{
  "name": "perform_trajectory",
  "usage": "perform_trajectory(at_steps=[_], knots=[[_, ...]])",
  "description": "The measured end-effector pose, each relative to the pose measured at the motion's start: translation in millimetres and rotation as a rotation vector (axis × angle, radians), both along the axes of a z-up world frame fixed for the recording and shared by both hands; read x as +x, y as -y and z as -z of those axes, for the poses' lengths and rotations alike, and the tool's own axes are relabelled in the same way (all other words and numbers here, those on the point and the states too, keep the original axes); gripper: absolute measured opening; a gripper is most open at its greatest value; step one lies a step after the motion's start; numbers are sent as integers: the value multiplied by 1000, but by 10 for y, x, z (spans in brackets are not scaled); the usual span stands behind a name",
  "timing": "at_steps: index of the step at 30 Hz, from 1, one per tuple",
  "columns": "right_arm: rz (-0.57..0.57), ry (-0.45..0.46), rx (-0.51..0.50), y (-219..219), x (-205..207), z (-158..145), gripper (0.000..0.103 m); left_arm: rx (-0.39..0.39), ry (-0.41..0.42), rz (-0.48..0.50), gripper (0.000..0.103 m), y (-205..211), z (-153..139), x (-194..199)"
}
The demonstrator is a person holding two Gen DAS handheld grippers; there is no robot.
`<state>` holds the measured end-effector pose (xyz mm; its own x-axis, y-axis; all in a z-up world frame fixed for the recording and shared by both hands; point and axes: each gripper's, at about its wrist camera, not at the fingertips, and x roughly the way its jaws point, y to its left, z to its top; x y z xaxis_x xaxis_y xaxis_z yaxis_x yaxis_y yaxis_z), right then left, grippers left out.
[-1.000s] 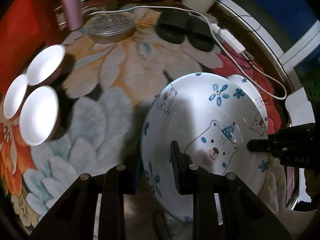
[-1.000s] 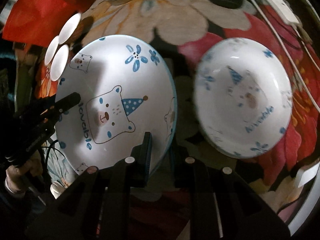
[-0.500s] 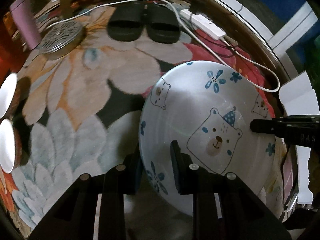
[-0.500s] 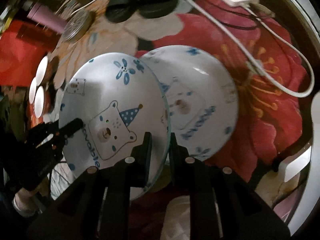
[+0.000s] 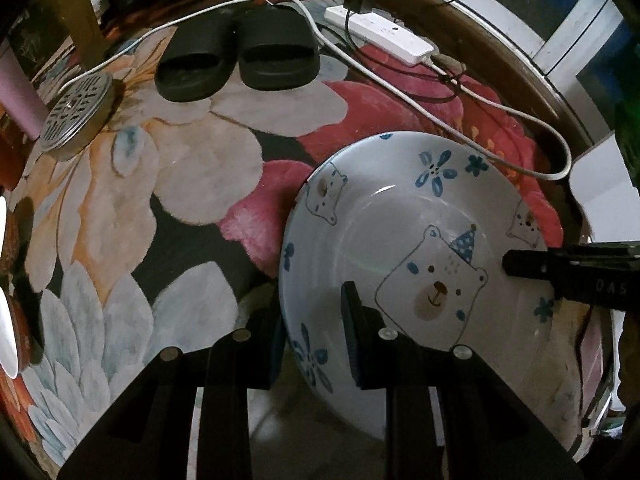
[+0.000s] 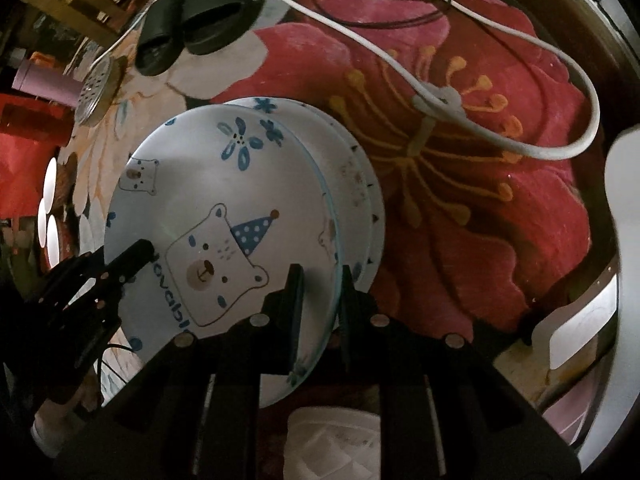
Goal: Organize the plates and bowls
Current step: 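Lower the smaller bear plate onto the stack and open the right gripper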
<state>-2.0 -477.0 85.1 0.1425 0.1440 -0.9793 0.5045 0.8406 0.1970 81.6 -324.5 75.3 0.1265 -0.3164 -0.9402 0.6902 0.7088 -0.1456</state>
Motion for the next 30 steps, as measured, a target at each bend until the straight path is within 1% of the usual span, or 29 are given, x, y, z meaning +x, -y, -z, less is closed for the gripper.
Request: perform_trajectory(at_steps=[5,8,14,18,19,20,21,22,23,24,25,26,27,28,29,30], knots=[[-17,1,-19,10,61,75,17,30,1,-17,25,27,85,35],[-33,-2,-35,-10,102,105,17,41,16,-10,25,44,98,23],[-21,-5,-48,38,124,141,17,58,25,11,25,95,119,-9],[-14,2,-54,55,120,134,17,46,0,16,26,92,122,14],[-12,4,-55,56,119,134,17,40,-1,15,27,89,115,19],[-8,8,-56,63,118,133,19,29,-8,14,34,87,101,24],[-1,12,-48,66,116,134,19,18,-13,15,52,84,83,24],[12,13,-46,67,105,123,19,6,-14,15,65,80,56,23],[26,15,-41,79,107,127,20,-10,-13,14,89,77,21,20],[39,17,-34,93,98,122,22,-37,-16,14,99,67,-23,18],[47,23,-25,104,91,117,24,-57,-19,13,100,62,-62,15],[57,33,-17,116,83,102,29,-66,-21,13,100,61,-92,14],[59,40,-18,116,93,90,41,-76,-29,14,100,57,-120,13],[54,45,-36,108,102,66,47,-82,-35,14,100,58,-137,15],[50,53,-37,105,108,55,52,-88,-40,13,101,47,-154,14],[49,65,-20,103,111,39,55,-93,-38,12,101,25,-175,8]])
